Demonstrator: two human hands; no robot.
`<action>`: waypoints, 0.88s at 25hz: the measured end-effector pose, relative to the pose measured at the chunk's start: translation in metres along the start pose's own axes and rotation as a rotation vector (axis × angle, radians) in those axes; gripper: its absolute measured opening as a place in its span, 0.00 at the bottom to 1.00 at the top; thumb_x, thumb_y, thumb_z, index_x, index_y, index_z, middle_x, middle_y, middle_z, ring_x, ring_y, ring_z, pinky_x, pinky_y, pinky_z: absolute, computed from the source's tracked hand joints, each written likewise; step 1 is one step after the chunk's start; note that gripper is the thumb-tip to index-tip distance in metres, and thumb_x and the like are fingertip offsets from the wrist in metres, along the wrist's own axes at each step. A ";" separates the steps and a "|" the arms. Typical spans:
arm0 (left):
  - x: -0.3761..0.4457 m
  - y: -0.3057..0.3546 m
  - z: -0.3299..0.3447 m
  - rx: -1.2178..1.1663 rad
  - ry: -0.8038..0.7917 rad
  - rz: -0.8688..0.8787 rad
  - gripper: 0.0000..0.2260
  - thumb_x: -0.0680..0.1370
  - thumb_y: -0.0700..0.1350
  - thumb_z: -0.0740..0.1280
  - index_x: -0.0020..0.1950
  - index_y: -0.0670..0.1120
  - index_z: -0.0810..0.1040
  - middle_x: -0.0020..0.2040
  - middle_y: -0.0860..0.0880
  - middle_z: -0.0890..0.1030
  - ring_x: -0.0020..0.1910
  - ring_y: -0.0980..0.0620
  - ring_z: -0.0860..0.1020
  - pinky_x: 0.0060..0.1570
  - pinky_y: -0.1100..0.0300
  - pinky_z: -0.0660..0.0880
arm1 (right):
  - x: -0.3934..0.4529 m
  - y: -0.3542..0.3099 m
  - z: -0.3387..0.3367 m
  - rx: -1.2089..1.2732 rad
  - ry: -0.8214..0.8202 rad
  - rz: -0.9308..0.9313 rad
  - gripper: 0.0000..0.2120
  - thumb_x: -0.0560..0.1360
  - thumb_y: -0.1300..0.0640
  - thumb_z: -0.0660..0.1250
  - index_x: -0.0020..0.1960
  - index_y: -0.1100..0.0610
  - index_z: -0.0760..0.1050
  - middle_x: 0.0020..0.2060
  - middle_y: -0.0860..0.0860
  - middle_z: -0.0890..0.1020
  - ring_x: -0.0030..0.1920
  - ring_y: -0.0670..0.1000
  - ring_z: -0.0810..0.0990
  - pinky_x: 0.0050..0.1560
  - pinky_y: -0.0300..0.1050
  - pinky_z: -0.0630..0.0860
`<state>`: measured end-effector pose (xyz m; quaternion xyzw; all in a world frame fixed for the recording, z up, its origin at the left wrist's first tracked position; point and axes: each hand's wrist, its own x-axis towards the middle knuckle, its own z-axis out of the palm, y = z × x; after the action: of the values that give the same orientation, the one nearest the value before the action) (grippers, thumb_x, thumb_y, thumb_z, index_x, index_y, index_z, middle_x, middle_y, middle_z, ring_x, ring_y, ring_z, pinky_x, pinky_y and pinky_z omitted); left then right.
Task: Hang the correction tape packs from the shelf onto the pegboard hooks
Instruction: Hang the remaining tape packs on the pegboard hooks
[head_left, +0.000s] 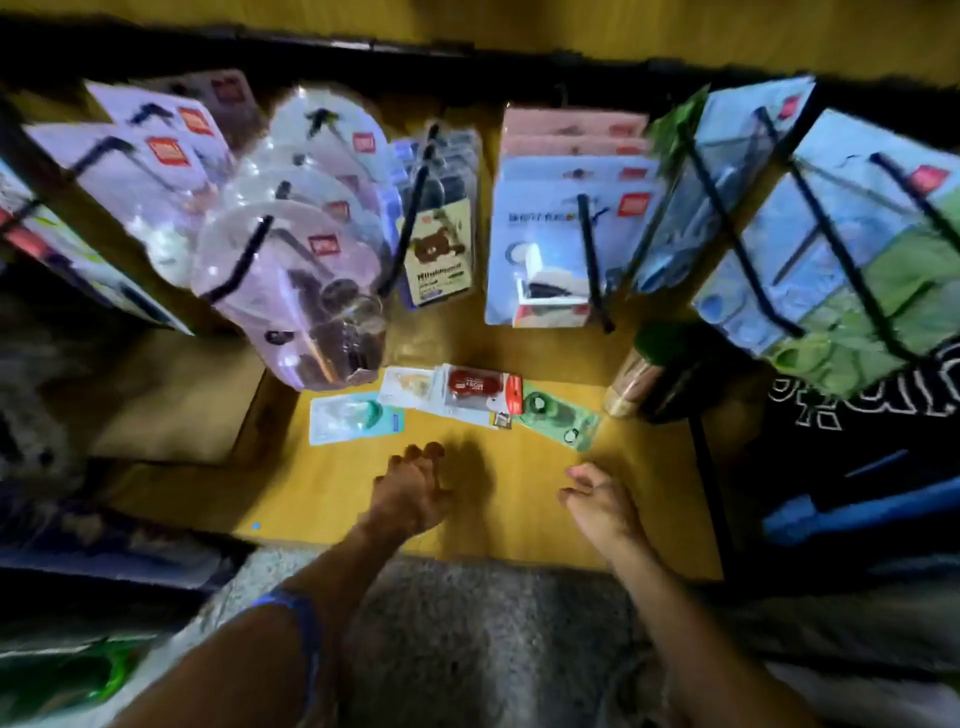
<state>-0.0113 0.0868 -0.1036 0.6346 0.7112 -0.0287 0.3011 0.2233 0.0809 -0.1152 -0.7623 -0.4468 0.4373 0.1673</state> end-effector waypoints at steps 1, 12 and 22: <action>0.023 -0.003 0.005 0.052 -0.008 0.003 0.31 0.76 0.54 0.67 0.76 0.50 0.60 0.69 0.44 0.68 0.68 0.40 0.67 0.63 0.44 0.71 | 0.019 0.010 0.005 -0.030 0.003 0.002 0.16 0.72 0.60 0.71 0.60 0.55 0.78 0.60 0.55 0.81 0.59 0.57 0.80 0.58 0.52 0.77; 0.137 -0.011 0.003 0.215 -0.005 0.031 0.43 0.74 0.65 0.62 0.80 0.55 0.40 0.80 0.39 0.47 0.77 0.37 0.56 0.70 0.35 0.58 | 0.068 0.021 0.005 -0.384 0.064 -0.181 0.22 0.72 0.60 0.70 0.65 0.54 0.74 0.62 0.57 0.77 0.60 0.58 0.77 0.57 0.49 0.75; 0.058 -0.008 0.061 0.141 -0.183 0.194 0.45 0.71 0.61 0.64 0.79 0.56 0.39 0.81 0.43 0.45 0.79 0.41 0.51 0.73 0.41 0.52 | 0.072 0.001 0.017 -0.587 0.068 -0.175 0.41 0.73 0.58 0.67 0.79 0.48 0.49 0.80 0.52 0.50 0.76 0.59 0.59 0.68 0.52 0.69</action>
<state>0.0041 0.1109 -0.1831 0.7146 0.6124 -0.1072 0.3206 0.2258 0.1380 -0.1626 -0.7508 -0.6122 0.2479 -0.0082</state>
